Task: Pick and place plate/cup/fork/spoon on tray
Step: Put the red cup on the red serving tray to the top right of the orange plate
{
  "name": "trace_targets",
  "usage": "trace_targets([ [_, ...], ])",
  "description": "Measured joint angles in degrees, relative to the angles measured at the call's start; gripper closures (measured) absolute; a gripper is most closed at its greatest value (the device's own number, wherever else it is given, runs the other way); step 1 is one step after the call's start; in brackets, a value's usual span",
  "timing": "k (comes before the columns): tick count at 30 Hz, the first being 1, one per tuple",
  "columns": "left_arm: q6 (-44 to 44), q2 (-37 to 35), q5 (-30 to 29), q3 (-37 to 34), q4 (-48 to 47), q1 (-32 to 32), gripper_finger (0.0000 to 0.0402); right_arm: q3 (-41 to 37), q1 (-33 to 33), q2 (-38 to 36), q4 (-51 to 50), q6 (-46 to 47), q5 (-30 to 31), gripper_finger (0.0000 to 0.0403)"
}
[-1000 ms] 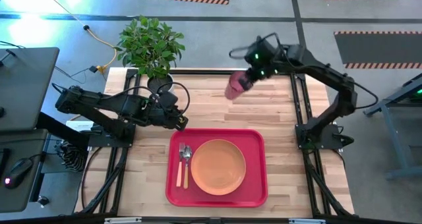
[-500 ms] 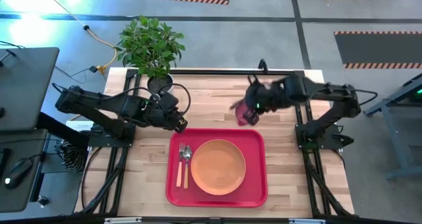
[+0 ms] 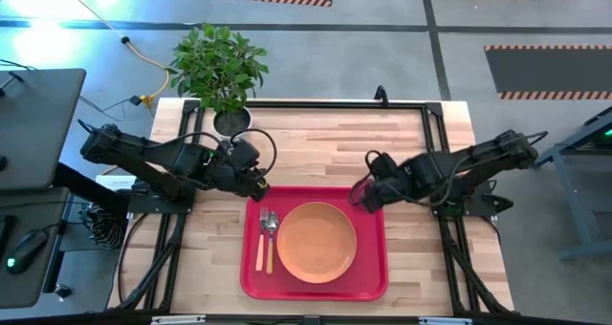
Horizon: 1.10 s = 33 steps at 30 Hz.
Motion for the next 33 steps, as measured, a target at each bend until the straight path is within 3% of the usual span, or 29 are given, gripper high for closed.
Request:
trace_targets([
  [8,0.0,0.0,0.0,0.0,0.0,-1.0,0.0273,-6.6,1.8,-0.8,5.2,4.5,-4.2,0.0403],
  [16,0.0,0.0,0.0,0.0,0.0,-1.1,0.0273,-11.1,2.4,-0.8,7.9,7.4,-4.6,0.0403],
  [25,0.0,0.0,0.0,0.0,0.0,-1.1,0.0273,-11.3,2.6,-0.8,7.6,11.8,-1.9,0.0403],
  [33,0.5,0.0,0.0,0.0,0.0,-1.1,0.0273,-11.3,2.6,-0.8,7.6,12.3,-3.3,0.0403],
])
